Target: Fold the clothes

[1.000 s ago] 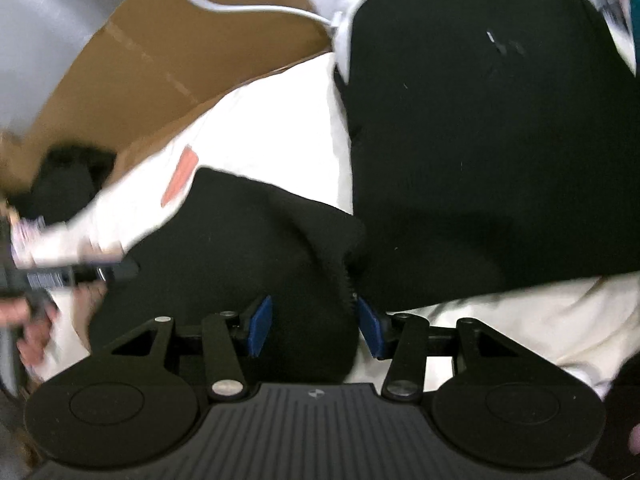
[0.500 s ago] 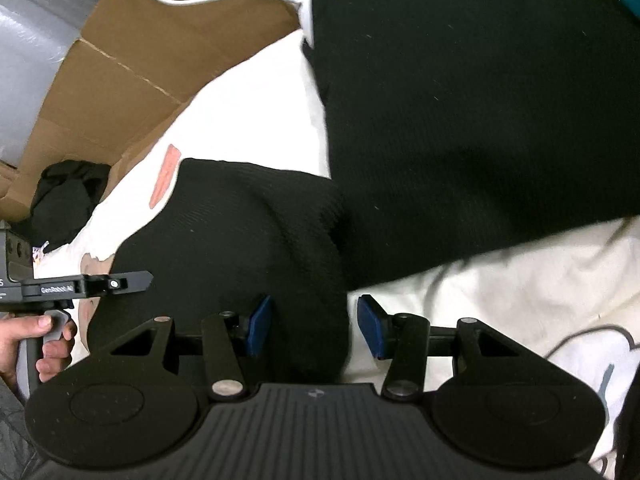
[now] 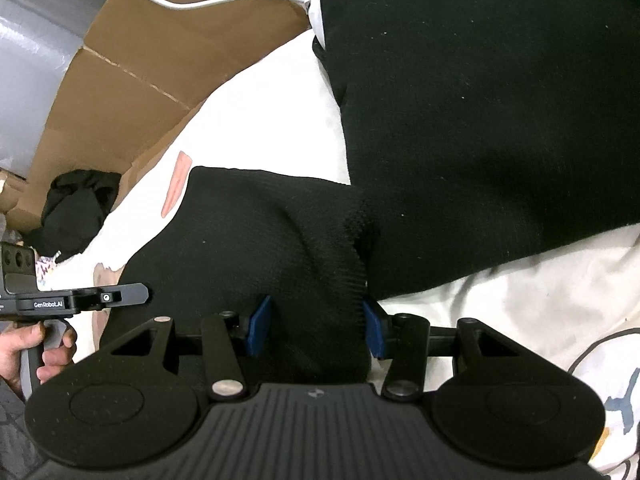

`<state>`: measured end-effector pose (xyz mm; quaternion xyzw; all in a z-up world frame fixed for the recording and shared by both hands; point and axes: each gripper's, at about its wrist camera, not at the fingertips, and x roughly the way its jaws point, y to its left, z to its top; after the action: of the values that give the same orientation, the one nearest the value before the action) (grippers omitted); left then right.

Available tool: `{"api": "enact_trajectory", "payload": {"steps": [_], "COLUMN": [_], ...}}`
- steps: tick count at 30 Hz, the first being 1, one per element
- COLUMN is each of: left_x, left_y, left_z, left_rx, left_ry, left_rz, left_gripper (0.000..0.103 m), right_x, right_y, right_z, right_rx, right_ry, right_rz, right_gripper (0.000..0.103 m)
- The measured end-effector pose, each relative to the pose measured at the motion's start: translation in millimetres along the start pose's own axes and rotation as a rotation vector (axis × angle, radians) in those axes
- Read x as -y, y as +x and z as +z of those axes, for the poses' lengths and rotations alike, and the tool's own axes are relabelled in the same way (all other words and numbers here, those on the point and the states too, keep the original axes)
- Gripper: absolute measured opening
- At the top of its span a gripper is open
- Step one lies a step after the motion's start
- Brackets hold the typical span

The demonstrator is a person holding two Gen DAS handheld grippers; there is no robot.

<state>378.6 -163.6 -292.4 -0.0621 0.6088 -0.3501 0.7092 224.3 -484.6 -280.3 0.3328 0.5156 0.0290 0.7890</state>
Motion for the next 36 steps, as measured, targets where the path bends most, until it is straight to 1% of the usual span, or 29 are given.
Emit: {"api": "enact_trajectory", "payload": {"steps": [2,5,7,9,10,11,12,13,14,16,20,23,31,36], "left_x": [1,4,13,19,22,23,23,23,23,22,19,15,7,1], "left_y": [8,15,19,20,20,18,16,14,13,5,-7,-16,-34,-52], "left_z": [-1,-3,-6,-8,-9,-9,-8,-8,-8,-12,-20,-26,-39,-53], "left_rx": [-0.017,-0.006,0.011,0.023,0.03,0.037,0.045,0.049,0.056,0.085,0.136,0.174,0.267,0.335], "left_ry": [0.004,0.01,0.063,0.083,0.092,0.092,0.087,0.084,0.08,0.067,0.043,0.023,0.011,-0.002], "left_rz": [0.021,0.045,0.083,0.107,0.114,0.115,0.111,0.109,0.107,0.099,0.075,0.052,-0.004,-0.035], "left_gripper": [0.076,0.08,0.08,0.072,0.066,0.057,0.054,0.048,0.042,0.037,0.031,0.029,0.026,0.024], "right_x": [0,2,2,1,0,0,0,-2,-3,-6,-17,-25,-60,-76], "right_y": [1,3,5,5,6,6,6,5,3,1,-9,-16,-38,-44], "right_z": [0,-1,-1,-2,-3,-3,-3,-3,-4,-5,-8,-9,-12,-10], "right_rx": [0.003,0.01,0.014,0.016,0.014,0.014,0.01,0.01,0.011,0.018,0.044,0.06,0.112,0.113], "right_ry": [0.0,0.012,0.013,-0.018,-0.029,-0.03,-0.041,-0.056,-0.072,-0.082,-0.123,-0.158,-0.299,-0.362], "right_rz": [0.002,0.007,0.005,-0.009,-0.016,-0.018,-0.021,-0.022,-0.022,-0.018,-0.008,-0.005,0.01,0.013], "right_gripper": [0.052,0.052,0.052,0.05,0.045,0.041,0.032,0.024,0.022,0.018,0.015,0.014,0.013,0.013]}}
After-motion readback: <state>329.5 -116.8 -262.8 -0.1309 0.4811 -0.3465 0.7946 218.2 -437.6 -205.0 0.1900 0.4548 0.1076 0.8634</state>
